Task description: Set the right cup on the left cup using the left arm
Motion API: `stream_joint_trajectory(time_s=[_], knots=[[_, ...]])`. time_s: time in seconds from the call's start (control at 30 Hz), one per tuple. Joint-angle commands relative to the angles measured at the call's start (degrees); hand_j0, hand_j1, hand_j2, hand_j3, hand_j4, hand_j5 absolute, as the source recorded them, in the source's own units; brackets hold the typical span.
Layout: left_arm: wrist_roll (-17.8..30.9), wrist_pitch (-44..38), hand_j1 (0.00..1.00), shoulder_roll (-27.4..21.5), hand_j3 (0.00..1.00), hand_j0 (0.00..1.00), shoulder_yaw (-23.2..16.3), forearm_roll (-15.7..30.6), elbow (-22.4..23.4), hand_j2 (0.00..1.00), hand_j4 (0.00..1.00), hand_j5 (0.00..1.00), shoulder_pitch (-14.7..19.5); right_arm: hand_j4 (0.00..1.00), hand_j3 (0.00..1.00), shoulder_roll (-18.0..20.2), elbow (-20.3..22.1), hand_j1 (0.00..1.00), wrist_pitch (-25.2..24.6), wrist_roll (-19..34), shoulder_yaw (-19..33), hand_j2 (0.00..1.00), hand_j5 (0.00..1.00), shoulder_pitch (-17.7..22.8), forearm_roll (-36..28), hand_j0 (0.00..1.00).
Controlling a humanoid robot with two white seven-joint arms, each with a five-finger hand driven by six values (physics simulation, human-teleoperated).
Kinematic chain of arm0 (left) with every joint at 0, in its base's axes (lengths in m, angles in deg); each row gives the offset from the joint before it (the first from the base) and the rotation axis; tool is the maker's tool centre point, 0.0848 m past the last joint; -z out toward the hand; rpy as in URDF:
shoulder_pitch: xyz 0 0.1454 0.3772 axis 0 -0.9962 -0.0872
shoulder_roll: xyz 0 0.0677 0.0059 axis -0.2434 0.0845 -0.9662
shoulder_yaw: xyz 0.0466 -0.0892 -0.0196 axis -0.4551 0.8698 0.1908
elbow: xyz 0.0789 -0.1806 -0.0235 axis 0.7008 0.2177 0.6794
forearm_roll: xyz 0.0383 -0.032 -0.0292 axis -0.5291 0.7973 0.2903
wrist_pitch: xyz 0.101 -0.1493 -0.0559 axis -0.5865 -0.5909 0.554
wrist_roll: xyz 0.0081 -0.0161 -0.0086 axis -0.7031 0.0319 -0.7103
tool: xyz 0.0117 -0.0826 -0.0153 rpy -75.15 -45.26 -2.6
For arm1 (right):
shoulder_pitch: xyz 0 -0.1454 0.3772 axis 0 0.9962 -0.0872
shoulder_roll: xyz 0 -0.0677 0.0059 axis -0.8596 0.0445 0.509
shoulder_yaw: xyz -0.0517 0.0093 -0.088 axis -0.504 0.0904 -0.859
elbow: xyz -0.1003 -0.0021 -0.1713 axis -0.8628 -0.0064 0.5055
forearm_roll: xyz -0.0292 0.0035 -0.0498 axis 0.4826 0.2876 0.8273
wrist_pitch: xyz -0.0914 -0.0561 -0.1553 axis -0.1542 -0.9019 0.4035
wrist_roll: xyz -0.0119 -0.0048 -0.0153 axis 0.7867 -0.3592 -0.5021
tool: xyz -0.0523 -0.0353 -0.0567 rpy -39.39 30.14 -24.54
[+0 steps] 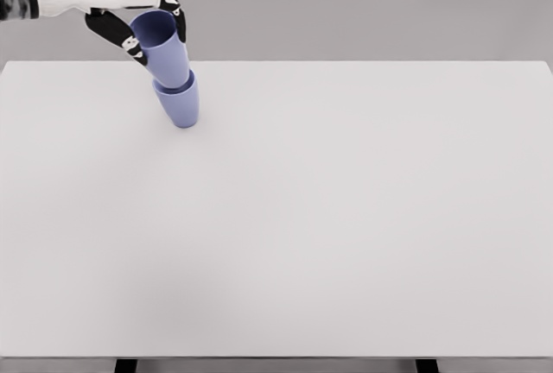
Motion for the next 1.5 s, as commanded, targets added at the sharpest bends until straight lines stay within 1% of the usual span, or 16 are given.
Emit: stream_joint_trajectory(time_s=[0.0,0.3,0.33,0.4,0.47,0.7,0.73,0.83,1.03,1.1,1.13,1.33,1.37,1.4,1.43,1.47], knots=[[0.0,-0.2,0.51,0.4,0.51,0.51,0.1,0.4,0.4,0.51,0.51,0.51,0.1,1.0,1.0,0.0,0.0,1.0,0.0,0.0,0.0,1.0,1.0,0.0,0.1,1.0],[0.0,-0.2,0.51,0.5,0.51,0.51,0.1,0.3,0.8,0.51,0.51,0.51,-0.3,1.0,1.0,0.0,0.0,1.0,0.0,0.0,0.0,1.0,1.0,0.0,0.1,1.0],[0.0,-0.2,0.53,0.5,0.53,0.53,0.1,-0.2,0.8,0.53,0.53,0.53,-0.3,1.0,1.0,0.0,0.0,1.0,0.0,0.0,0.0,1.0,1.0,0.0,0.1,1.0],[0.0,-0.2,0.65,0.5,0.65,0.65,0.1,-0.5,0.8,0.65,0.65,0.65,-0.3,1.0,1.0,0.0,0.0,1.0,0.0,0.0,0.0,1.0,1.0,0.0,0.1,1.0],[0.0,-0.2,0.71,0.4,0.71,0.71,0.1,-0.7,0.8,0.71,0.71,0.71,-0.3,1.0,1.0,0.0,0.0,1.0,0.0,0.0,0.0,1.0,1.0,0.0,0.1,1.0],[0.0,-0.2,0.71,0.6,0.71,0.71,0.2,-2.1,1.2,0.71,0.71,0.71,-0.3,1.0,1.0,0.0,0.0,1.0,0.0,0.0,0.0,1.0,1.0,0.0,0.1,1.0],[0.0,-0.2,0.77,0.6,0.77,0.77,0.2,-2.1,1.2,0.77,0.77,0.77,-0.3,1.0,1.0,0.0,0.0,1.0,0.0,0.0,0.0,1.0,1.0,0.0,0.1,1.0],[0.0,-0.2,0.86,0.6,0.86,0.86,0.2,-2.1,1.2,0.86,0.86,0.86,-0.3,1.0,1.0,0.0,0.0,1.0,0.0,0.0,0.0,1.0,1.0,0.0,0.1,1.0],[0.0,-0.2,0.88,0.4,0.88,0.88,0.2,-2.0,0.8,0.88,0.88,0.88,-0.4,1.0,1.0,0.0,0.0,1.0,0.0,0.0,0.0,1.0,1.0,0.0,0.1,1.0],[0.0,-0.2,0.94,-0.1,0.94,0.94,0.4,-1.9,0.5,0.94,0.94,0.94,-0.4,1.0,1.0,0.0,0.0,1.0,0.0,0.0,0.0,1.0,1.0,0.0,0.1,1.0],[0.0,-0.2,0.96,-0.2,0.96,0.96,0.6,-1.9,0.4,0.96,0.96,0.96,-0.4,1.0,1.0,0.0,0.1,1.0,0.0,0.0,0.0,1.0,1.0,0.0,0.1,1.0],[0.0,-0.2,0.97,0.0,0.97,0.97,0.5,-1.7,0.3,0.97,0.97,0.97,-0.3,1.0,1.0,0.0,0.0,1.0,0.0,0.0,0.0,1.0,1.0,0.0,0.1,1.0],[0.0,-0.2,1.0,-0.3,1.0,1.0,0.8,-1.4,-0.7,1.0,1.0,1.0,-0.2,1.0,1.0,0.0,0.0,1.0,0.0,0.0,0.0,1.0,1.0,0.0,0.1,1.0],[0.0,-0.2,1.0,-1.1,1.0,1.0,1.3,-1.0,-3.0,1.0,1.0,1.0,-0.1,1.0,1.0,0.0,0.0,1.0,0.0,0.0,0.0,1.0,1.0,0.0,0.1,1.0],[0.0,-0.2,1.0,-4.6,1.0,1.0,1.0,2.7,-6.7,1.0,1.0,1.0,0.0,1.0,1.0,0.0,0.0,1.0,0.0,0.0,0.0,1.0,1.0,0.0,0.1,1.0],[0.0,-0.2,1.0,-7.2,1.0,1.0,0.8,5.0,-10.5,1.0,1.0,1.0,-0.1,1.0,1.0,0.0,0.0,1.0,0.0,0.0,0.0,1.0,1.0,0.0,0.1,1.0]])
